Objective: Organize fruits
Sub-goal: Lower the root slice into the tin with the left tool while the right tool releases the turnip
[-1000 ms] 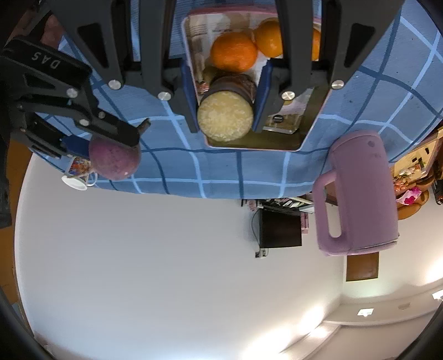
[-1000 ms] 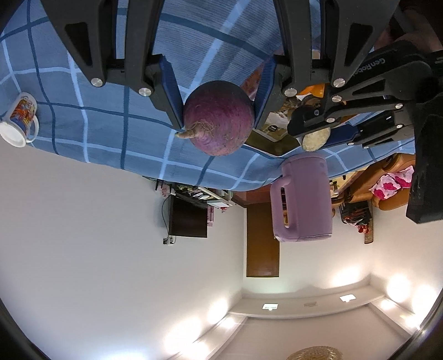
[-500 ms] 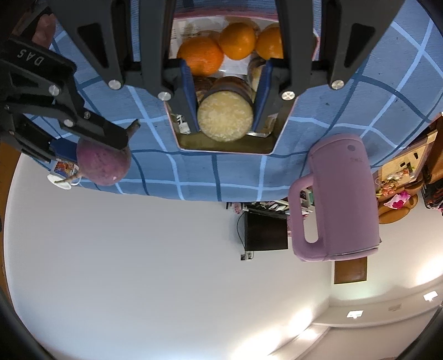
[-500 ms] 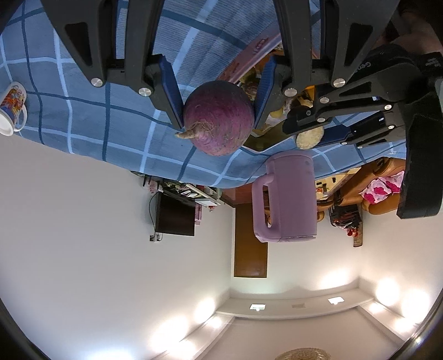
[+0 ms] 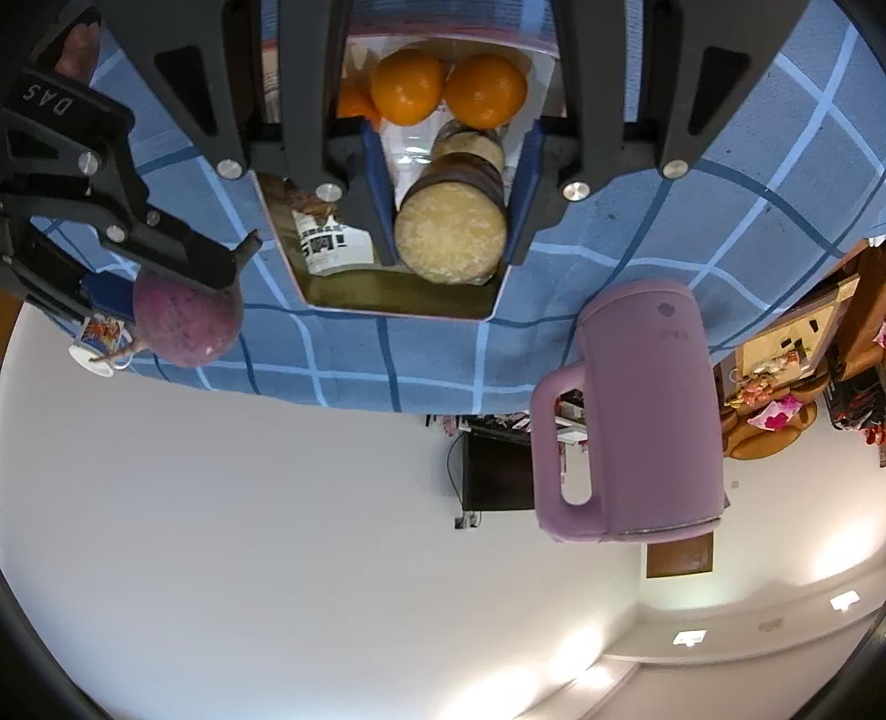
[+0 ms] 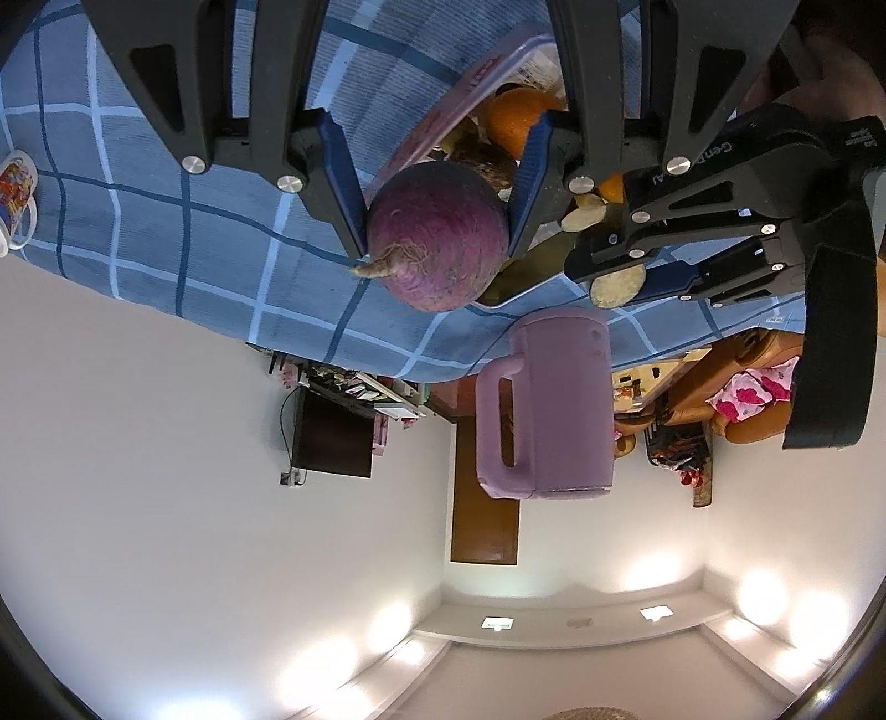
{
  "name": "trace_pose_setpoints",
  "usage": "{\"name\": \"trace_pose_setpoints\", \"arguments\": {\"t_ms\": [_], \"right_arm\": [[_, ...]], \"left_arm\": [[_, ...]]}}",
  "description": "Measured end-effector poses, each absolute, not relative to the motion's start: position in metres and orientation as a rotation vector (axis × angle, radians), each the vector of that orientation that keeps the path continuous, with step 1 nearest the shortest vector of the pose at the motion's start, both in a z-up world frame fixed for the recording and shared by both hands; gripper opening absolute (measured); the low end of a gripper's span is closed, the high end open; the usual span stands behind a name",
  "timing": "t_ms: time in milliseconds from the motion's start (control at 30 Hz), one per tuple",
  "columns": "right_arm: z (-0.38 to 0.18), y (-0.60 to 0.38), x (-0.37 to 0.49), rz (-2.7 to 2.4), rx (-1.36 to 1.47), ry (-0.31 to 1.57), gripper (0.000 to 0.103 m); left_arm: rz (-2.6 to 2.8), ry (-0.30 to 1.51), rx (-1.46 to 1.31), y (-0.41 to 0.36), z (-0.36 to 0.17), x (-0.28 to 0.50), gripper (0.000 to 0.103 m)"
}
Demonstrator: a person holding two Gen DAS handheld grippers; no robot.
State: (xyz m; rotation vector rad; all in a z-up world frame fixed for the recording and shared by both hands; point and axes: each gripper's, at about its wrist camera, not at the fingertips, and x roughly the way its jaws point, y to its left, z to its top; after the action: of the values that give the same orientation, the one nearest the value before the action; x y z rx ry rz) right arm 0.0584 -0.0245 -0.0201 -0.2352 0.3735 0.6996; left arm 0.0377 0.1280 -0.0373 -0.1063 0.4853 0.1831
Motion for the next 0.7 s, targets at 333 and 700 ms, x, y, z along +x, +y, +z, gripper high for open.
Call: {"name": "trace_pose_setpoints", "arguments": {"t_ms": [333,700], "right_arm": [[-0.026,-0.002,0.063,0.721,-0.247,0.4,0.052],[-0.04,0.015,0.074,0.728,-0.266,0.447,0.052]], "left_arm": [[0.206,0.502,-0.094,0.138,-0.043,0.038,0.04],[0.203,0.528,-0.098,0.145,-0.052,0.04,0.04]]}}
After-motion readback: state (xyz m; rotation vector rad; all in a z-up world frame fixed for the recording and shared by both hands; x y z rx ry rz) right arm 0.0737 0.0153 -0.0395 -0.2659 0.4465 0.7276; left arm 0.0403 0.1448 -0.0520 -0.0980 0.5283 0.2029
